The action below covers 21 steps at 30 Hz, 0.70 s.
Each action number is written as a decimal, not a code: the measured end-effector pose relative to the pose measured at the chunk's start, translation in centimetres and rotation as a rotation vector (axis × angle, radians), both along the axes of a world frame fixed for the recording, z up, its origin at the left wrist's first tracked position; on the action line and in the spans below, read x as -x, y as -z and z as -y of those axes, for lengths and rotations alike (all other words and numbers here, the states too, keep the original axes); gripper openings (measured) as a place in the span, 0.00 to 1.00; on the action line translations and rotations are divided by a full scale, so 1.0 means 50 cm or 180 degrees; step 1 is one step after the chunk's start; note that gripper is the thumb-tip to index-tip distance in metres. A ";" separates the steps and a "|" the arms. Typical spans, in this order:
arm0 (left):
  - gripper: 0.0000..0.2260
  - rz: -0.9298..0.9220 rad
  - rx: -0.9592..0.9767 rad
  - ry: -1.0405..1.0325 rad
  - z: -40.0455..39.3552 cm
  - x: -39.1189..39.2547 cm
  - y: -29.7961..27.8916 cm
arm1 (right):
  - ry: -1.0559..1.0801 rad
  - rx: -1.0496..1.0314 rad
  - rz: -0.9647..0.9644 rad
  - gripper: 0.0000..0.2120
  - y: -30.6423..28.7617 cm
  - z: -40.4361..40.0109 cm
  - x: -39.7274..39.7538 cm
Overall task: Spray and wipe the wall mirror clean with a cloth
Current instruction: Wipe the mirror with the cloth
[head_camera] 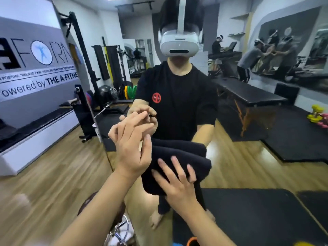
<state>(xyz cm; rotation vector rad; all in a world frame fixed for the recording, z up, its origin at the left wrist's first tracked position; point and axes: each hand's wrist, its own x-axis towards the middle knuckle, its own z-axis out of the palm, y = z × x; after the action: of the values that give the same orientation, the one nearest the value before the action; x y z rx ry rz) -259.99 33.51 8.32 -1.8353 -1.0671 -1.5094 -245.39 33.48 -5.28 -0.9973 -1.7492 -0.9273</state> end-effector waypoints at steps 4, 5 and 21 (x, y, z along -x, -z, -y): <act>0.21 0.0285 -0.0104 0.0011 -0.023 0.101 -0.005 | 0.0161 -0.0076 -0.0321 0.17 -0.049 0.003 0.016; 0.24 0.0468 -0.0008 0.0039 -0.030 0.119 -0.004 | 0.0116 -0.0111 -0.0498 0.13 -0.074 0.007 0.019; 0.20 0.1194 0.0060 0.1979 -0.047 0.155 -0.002 | 0.0143 -0.0181 -0.0998 0.26 -0.221 -0.006 0.210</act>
<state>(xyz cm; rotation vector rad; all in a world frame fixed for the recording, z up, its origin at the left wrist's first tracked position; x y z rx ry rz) -267.73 35.85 8.42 -2.0590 -0.6803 -2.2751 -255.90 33.78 5.78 -1.0848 -1.4368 -0.7956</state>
